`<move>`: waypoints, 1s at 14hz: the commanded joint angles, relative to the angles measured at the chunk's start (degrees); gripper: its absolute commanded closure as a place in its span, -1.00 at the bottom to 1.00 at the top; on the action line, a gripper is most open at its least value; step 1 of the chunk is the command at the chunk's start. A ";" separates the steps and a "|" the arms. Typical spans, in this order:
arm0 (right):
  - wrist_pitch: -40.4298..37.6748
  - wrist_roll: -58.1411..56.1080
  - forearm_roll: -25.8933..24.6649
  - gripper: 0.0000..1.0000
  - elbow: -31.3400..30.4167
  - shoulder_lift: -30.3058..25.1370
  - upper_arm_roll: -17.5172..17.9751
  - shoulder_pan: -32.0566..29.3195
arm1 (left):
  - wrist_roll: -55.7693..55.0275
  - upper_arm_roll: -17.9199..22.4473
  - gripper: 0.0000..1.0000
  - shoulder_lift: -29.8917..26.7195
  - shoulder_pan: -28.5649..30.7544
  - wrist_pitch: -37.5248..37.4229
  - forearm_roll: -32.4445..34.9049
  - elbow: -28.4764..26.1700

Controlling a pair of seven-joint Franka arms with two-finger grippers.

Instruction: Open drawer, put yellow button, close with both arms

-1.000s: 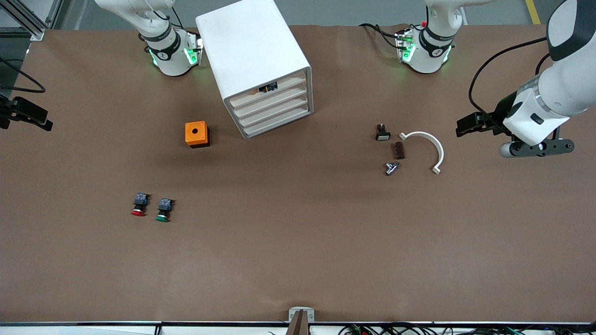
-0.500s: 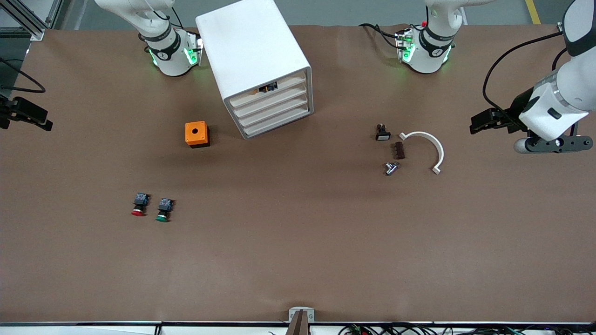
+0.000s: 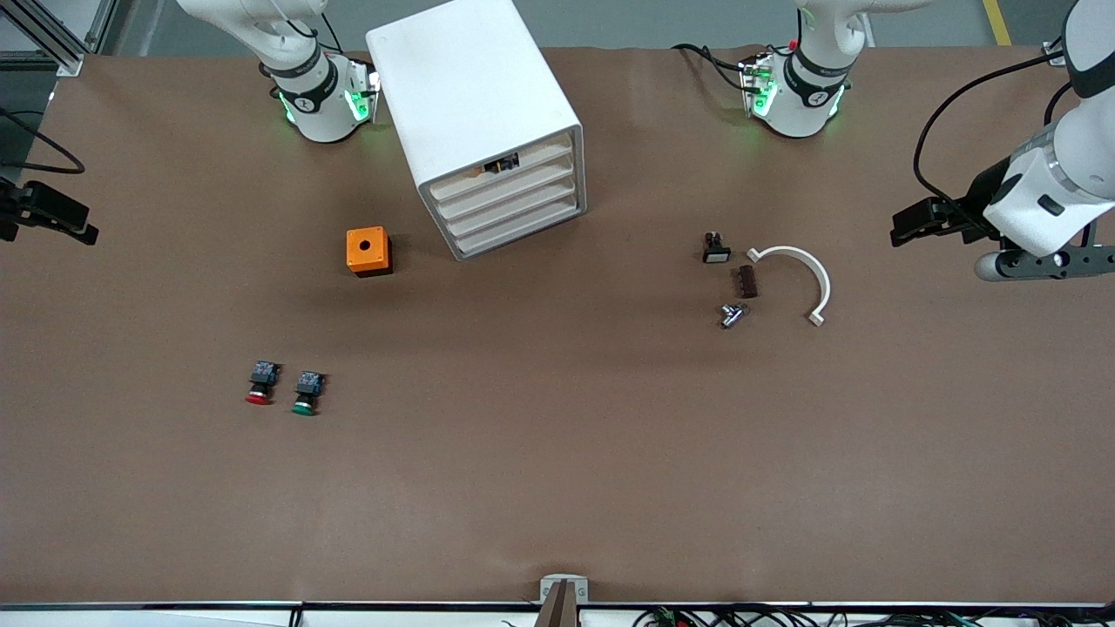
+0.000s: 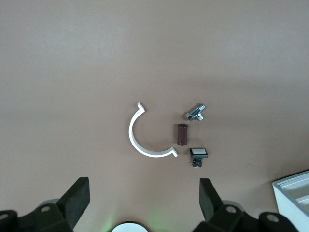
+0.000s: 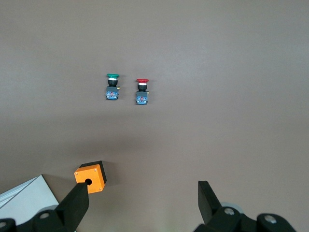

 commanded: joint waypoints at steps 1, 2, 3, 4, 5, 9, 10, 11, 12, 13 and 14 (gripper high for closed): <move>-0.89 -0.26 -0.89 -1.00 0.68 0.06 0.42 -0.57 | 3.51 1.36 -1.00 -4.30 0.36 0.84 1.25 -3.42; -0.89 -0.17 -0.89 -1.00 0.68 0.06 0.42 -0.57 | 3.87 1.27 -1.00 -4.48 1.23 1.28 1.25 -2.99; -0.89 0.00 -0.89 -1.00 0.68 0.06 0.42 -0.57 | 3.87 1.19 -1.00 -5.00 1.33 1.63 1.25 -2.38; -0.89 0.09 -0.89 -1.00 0.68 0.06 0.42 -0.57 | 3.87 1.27 -1.00 -5.09 1.33 1.63 1.34 -1.24; -0.80 0.09 -0.89 -1.00 0.68 0.14 0.42 -0.57 | 3.87 1.36 -1.00 -5.18 1.50 1.37 1.34 0.16; -0.80 0.09 -0.89 -1.00 0.59 0.06 0.42 -0.57 | 3.61 1.10 -1.00 -5.97 1.51 0.49 1.25 0.44; -0.89 0.09 -0.80 -1.00 0.59 0.06 0.42 -0.57 | 3.17 0.92 -1.00 -5.89 1.42 0.49 1.25 0.70; -0.89 0.09 -0.89 -1.00 0.59 0.14 0.42 -0.57 | 3.08 0.83 -1.00 -5.71 1.33 0.49 1.34 0.79; -0.89 0.09 -0.89 -1.00 0.59 0.14 0.42 -0.57 | 2.99 0.83 -1.00 -5.80 1.33 0.49 1.25 0.88; -0.89 0.09 -0.80 -1.00 0.59 0.14 0.42 -0.57 | 3.34 0.92 -1.00 -5.88 1.42 0.49 1.25 0.88; -0.89 0.01 -0.89 -1.00 0.59 0.14 0.42 -0.57 | 3.52 0.92 -1.00 -5.89 1.42 0.40 1.25 0.80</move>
